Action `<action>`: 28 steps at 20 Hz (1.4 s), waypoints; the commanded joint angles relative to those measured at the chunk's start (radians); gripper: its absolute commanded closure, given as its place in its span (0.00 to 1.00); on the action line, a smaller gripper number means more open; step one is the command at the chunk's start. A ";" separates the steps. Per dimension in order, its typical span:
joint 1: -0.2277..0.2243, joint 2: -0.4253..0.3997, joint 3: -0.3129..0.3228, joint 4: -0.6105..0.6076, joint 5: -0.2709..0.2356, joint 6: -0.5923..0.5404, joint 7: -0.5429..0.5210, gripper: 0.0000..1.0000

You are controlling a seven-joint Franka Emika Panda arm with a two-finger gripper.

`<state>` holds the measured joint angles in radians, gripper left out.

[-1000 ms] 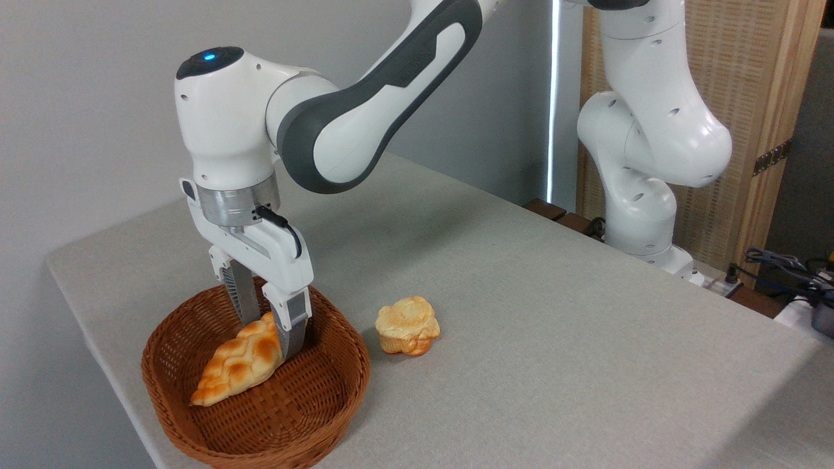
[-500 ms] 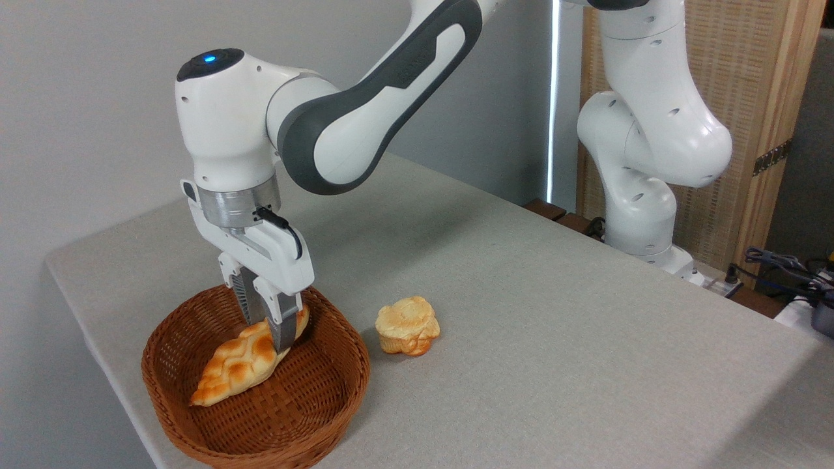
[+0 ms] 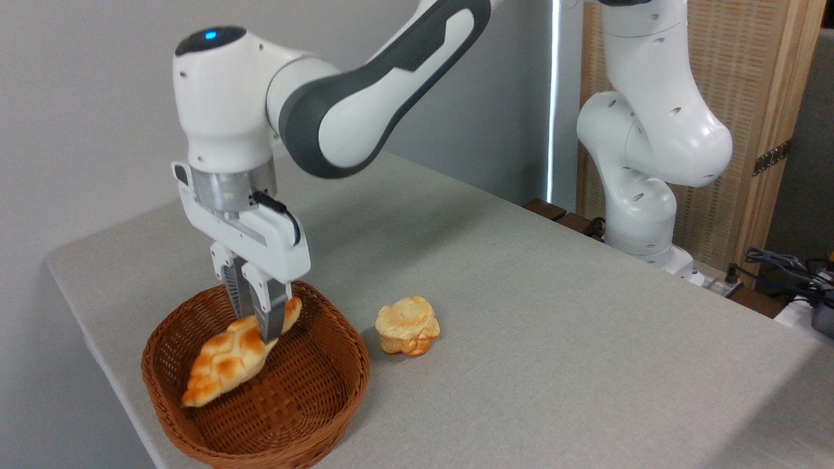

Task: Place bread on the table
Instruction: 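Lift the braided bread out of the basket and carry it beside the bun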

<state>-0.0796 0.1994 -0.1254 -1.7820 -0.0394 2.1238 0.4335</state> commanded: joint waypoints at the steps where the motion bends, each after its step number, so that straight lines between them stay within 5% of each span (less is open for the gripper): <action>1: -0.003 -0.043 0.032 0.052 -0.025 -0.114 0.019 0.72; 7: -0.002 -0.228 0.038 0.000 -0.074 -0.336 0.223 0.71; 16: -0.014 -0.523 0.038 -0.305 -0.073 -0.436 0.395 0.68; 21: -0.068 -0.500 0.038 -0.358 -0.071 -0.429 0.392 0.60; 23: -0.072 -0.480 0.036 -0.358 -0.073 -0.421 0.387 0.41; 28: -0.085 -0.436 0.036 -0.359 -0.073 -0.381 0.380 0.23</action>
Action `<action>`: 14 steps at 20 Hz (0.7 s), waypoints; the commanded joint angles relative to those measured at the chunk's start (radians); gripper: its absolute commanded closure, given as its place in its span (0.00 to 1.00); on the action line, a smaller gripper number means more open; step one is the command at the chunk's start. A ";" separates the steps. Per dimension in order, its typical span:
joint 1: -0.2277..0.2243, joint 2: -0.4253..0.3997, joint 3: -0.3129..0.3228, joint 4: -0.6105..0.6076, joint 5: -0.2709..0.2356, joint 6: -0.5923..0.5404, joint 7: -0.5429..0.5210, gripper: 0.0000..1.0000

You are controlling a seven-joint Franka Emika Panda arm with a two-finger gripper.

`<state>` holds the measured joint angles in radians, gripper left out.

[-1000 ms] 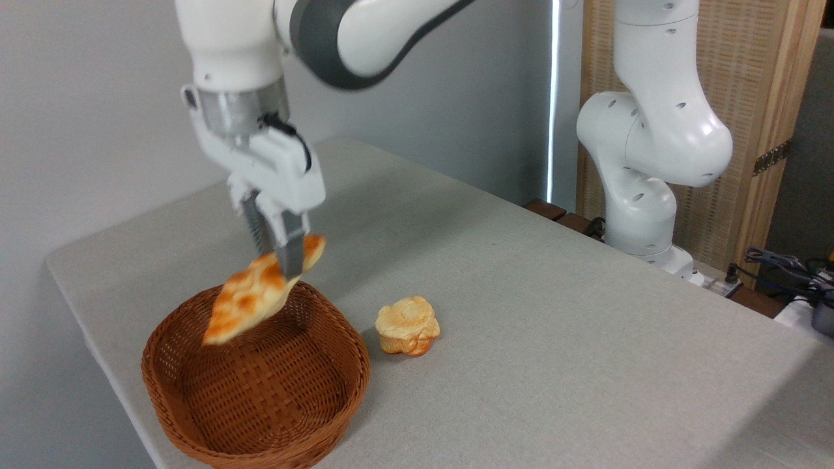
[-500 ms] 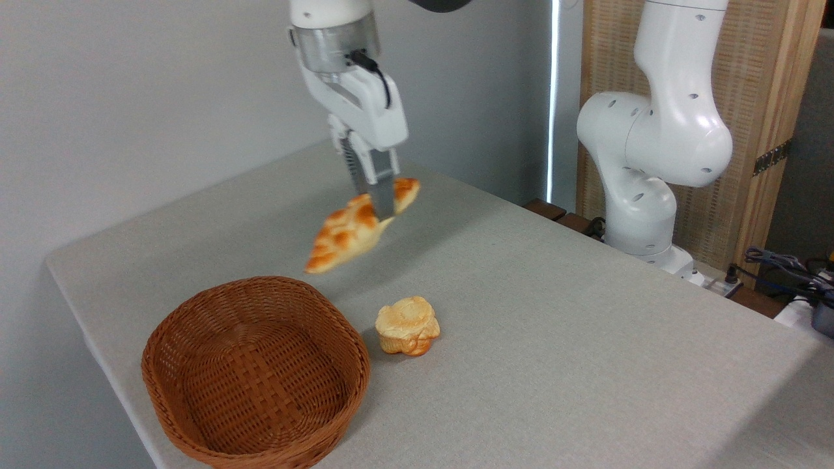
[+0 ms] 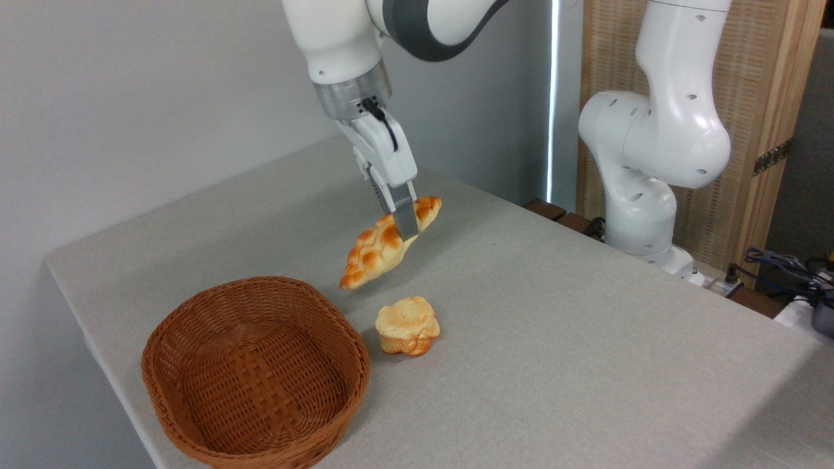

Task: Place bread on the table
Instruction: 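Lift the braided bread out of the basket and carry it beside the bun, then lower the bread onto the table and open the gripper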

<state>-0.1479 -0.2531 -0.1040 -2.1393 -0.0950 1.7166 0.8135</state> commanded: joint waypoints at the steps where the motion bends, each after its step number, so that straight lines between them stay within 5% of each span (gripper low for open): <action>1: -0.016 0.018 0.015 -0.001 -0.017 0.026 0.000 0.20; 6: -0.028 0.043 0.004 0.004 -0.009 0.032 -0.046 0.00; 14: -0.036 0.055 0.004 0.054 -0.008 0.020 -0.046 0.00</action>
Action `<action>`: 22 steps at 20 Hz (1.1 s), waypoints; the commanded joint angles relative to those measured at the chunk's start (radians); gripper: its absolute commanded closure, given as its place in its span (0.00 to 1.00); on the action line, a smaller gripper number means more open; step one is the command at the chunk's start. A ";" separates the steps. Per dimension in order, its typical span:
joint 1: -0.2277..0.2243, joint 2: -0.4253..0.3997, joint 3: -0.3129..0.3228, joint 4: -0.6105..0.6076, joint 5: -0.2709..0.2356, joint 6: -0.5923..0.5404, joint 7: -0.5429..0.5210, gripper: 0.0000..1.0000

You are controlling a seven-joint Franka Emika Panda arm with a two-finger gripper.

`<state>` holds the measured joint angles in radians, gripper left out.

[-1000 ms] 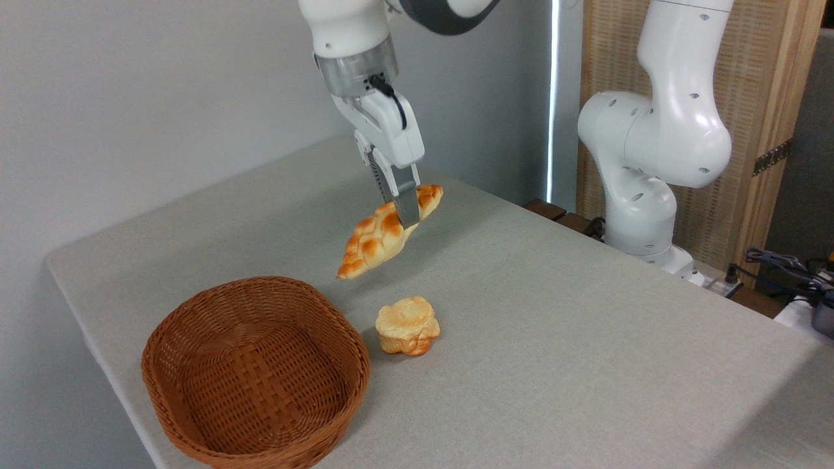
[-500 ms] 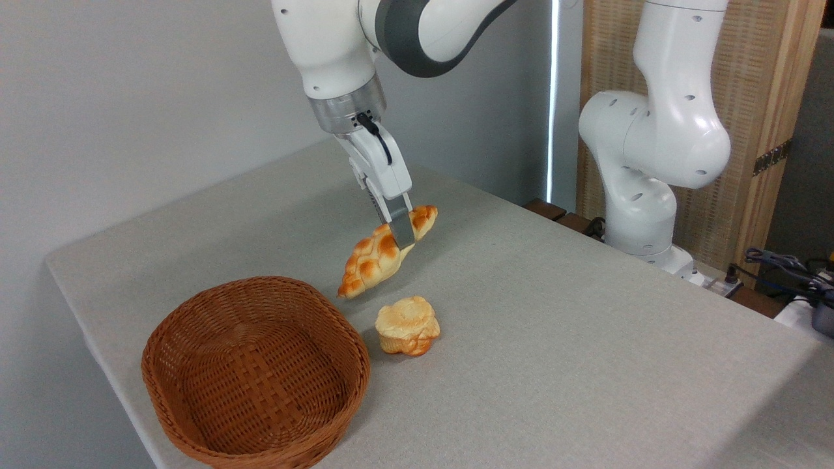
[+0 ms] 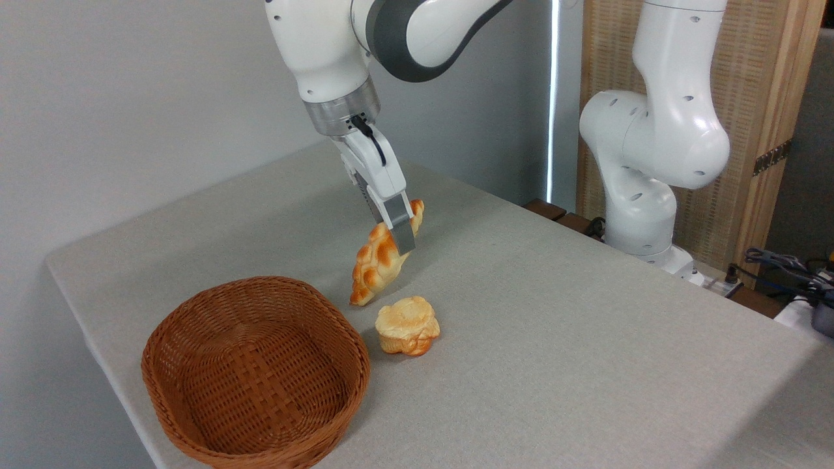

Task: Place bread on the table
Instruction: 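Lower the bread onto the table and open the gripper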

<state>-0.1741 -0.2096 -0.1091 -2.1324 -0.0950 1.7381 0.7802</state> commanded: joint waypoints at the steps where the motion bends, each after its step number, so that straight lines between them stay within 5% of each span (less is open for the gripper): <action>1: -0.010 0.025 0.011 0.077 -0.008 -0.008 -0.013 0.00; 13: -0.010 0.090 0.017 0.186 0.014 -0.112 -0.010 0.00; 19: 0.005 0.174 0.045 0.415 0.015 -0.155 -0.055 0.00; 22: 0.071 0.207 0.036 0.499 0.009 -0.164 -0.097 0.00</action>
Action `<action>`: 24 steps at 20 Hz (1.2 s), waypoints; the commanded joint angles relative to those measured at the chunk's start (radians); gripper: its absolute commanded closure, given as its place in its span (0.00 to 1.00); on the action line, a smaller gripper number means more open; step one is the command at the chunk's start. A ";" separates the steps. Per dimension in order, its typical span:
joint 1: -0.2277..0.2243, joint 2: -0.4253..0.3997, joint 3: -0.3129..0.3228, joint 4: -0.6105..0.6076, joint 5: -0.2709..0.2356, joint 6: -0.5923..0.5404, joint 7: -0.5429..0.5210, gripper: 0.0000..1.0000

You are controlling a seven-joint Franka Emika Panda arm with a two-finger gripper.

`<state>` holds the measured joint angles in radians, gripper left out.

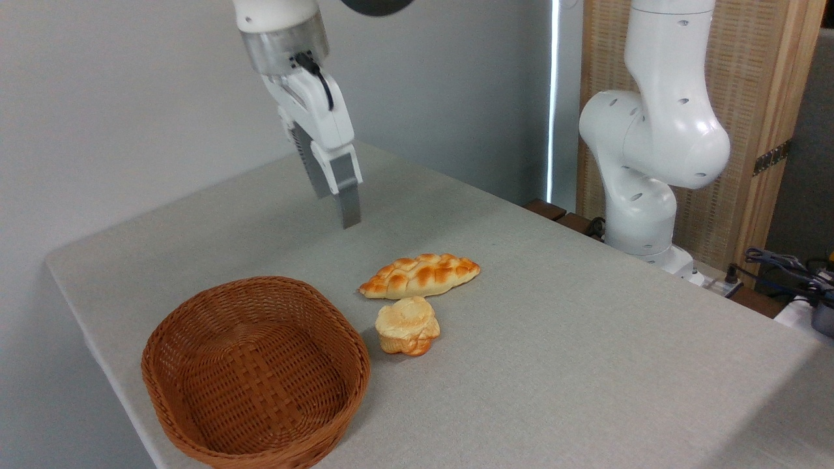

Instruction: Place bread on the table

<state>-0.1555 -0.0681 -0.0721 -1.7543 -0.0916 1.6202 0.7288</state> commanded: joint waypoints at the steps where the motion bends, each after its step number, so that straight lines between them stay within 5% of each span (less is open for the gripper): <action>1: 0.060 0.065 0.000 0.139 0.006 -0.046 -0.045 0.00; 5: 0.128 0.065 -0.001 0.196 0.012 -0.043 -0.048 0.00; 9: 0.139 0.060 0.012 0.205 0.015 -0.040 -0.045 0.00; 24: 0.057 0.094 0.140 0.265 0.015 -0.072 -0.034 0.00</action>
<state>-0.0717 -0.0017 0.0373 -1.5407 -0.0865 1.5934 0.6974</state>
